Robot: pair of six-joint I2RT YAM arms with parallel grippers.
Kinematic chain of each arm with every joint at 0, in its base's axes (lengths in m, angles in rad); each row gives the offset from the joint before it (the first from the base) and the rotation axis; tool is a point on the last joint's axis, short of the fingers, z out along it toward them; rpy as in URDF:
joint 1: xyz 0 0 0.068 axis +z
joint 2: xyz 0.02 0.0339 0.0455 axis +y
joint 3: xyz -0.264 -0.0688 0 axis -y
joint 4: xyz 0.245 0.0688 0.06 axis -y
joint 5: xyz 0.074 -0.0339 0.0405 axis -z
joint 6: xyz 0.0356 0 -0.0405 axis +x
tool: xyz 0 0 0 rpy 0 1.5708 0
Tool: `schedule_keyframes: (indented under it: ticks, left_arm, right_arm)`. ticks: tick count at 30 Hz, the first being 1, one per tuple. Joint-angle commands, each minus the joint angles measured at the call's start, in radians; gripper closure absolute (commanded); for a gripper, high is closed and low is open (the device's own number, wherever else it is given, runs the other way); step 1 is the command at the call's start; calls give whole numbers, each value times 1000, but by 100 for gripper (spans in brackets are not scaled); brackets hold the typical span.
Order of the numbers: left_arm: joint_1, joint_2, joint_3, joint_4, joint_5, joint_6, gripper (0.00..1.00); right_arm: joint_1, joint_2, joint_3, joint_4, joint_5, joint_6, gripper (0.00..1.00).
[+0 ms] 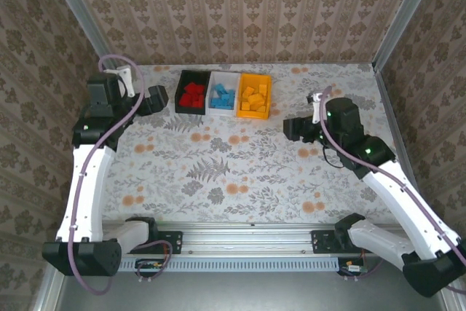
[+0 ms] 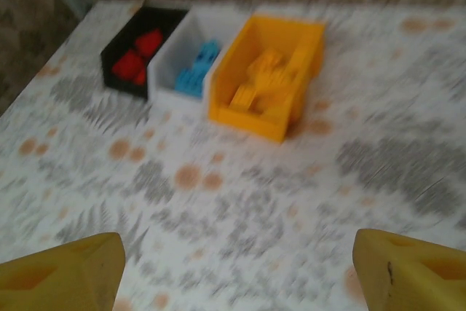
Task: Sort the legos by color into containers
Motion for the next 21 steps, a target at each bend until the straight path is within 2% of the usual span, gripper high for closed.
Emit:
schedule_keyframes:
  ticks: [1, 6, 8, 10, 15, 21]
  left_arm:
    - [7, -54, -84, 117, -84, -10, 0]
    - [6, -182, -330, 332, -239, -37, 0]
    - [4, -239, -450, 463, -258, 9, 0]
    - [5, -266, -524, 518, -284, 43, 0]
    - [5, -220, -601, 571, -301, 152, 0]
    - [9, -153, -760, 830, -340, 187, 0]
  right_arm:
    - [-41, -47, -66, 189, 133, -134, 13]
    - [-162, -62, -120, 270, 155, -181, 9]
    - [-220, -54, -149, 295, 132, -190, 8]
    - [-290, -39, -193, 328, 88, -193, 8]
    - [-396, 51, -309, 442, 21, -154, 8]
    - [-411, 228, -451, 745, -13, -130, 9]
